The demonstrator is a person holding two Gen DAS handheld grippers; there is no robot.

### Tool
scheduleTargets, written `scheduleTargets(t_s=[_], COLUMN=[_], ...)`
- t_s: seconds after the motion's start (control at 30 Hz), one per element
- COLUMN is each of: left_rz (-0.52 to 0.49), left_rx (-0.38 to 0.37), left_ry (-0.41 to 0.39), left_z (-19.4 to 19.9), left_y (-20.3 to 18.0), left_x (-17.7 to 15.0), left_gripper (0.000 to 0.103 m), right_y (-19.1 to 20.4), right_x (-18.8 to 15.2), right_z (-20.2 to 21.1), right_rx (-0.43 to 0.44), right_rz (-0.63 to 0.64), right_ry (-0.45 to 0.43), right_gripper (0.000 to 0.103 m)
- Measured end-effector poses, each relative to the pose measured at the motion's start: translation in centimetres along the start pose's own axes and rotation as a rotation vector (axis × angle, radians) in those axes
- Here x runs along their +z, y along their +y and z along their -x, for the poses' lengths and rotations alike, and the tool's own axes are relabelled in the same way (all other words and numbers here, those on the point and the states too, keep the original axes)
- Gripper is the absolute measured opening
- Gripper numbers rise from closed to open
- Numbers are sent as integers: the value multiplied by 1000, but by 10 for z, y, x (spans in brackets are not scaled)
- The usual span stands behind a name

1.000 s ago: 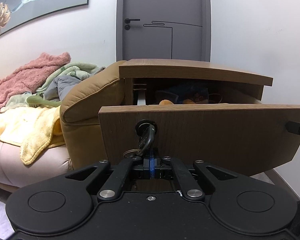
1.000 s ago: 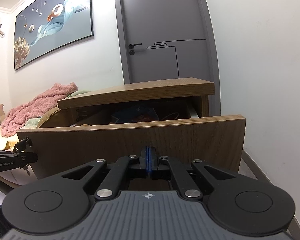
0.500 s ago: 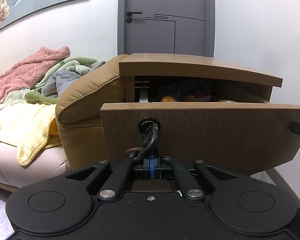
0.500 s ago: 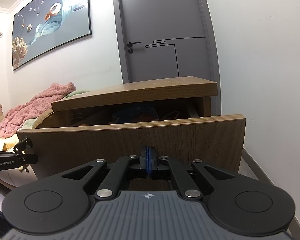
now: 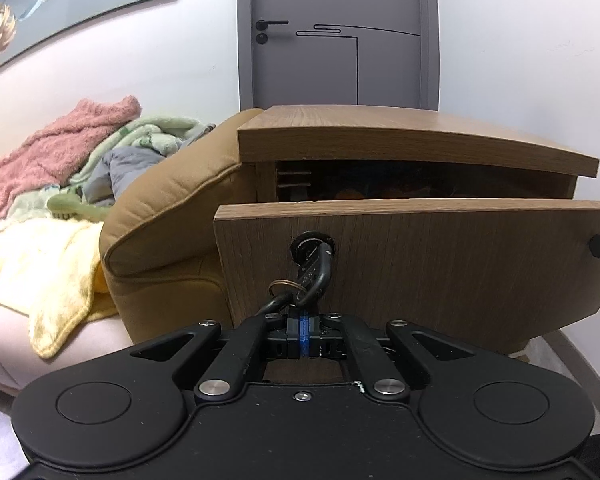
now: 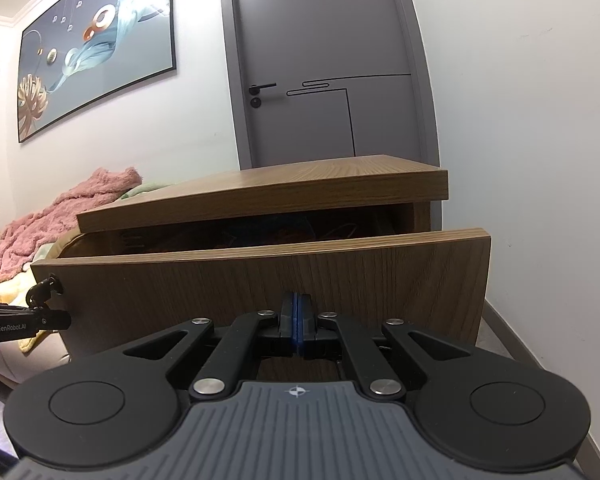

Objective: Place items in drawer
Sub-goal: 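Push the drawer front inward with the closed left gripper while the right gripper pushes too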

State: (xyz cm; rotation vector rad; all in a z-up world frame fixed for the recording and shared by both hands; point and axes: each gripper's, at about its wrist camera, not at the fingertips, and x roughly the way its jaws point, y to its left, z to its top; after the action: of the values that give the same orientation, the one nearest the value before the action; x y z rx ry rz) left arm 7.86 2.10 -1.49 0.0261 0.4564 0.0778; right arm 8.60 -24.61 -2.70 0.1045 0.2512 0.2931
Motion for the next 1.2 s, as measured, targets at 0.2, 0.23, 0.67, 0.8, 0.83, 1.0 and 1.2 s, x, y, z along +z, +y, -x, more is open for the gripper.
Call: scheduleTargets(t_s=[0.2,0.23,0.67,0.8,0.83,1.0,1.2], left_rz=[-18,-19,-31,-23,-18,-23,-10], left_rx=[11,10,-3,3,0,-9,-29], left_ry=[-14,-17,-38,-40,-41,-41,-43], left_z=[-16,-19,-45,-53,-54,-54,-51], left_y=[0,0,3,7,8,6,6], left_x=[8,9,19,23,24,24,21], left_gripper=[2,2,3,3,3,3,4], right_y=[-3,-3,-16,-19,-20,-19,-16], right_x=[3,3,10,12,13,13,13], right_z=[-15,-18,-40,-46,-48,-51,-51], right_rx=[-3,-3,11,8,6,-1,-7], right_rz=[5,6,-23,-28,-26,-7,17], right_ry=[-6,-7,-4,-2,-2,-4,-8], right_gripper=[1,1,1,1,1,0,0])
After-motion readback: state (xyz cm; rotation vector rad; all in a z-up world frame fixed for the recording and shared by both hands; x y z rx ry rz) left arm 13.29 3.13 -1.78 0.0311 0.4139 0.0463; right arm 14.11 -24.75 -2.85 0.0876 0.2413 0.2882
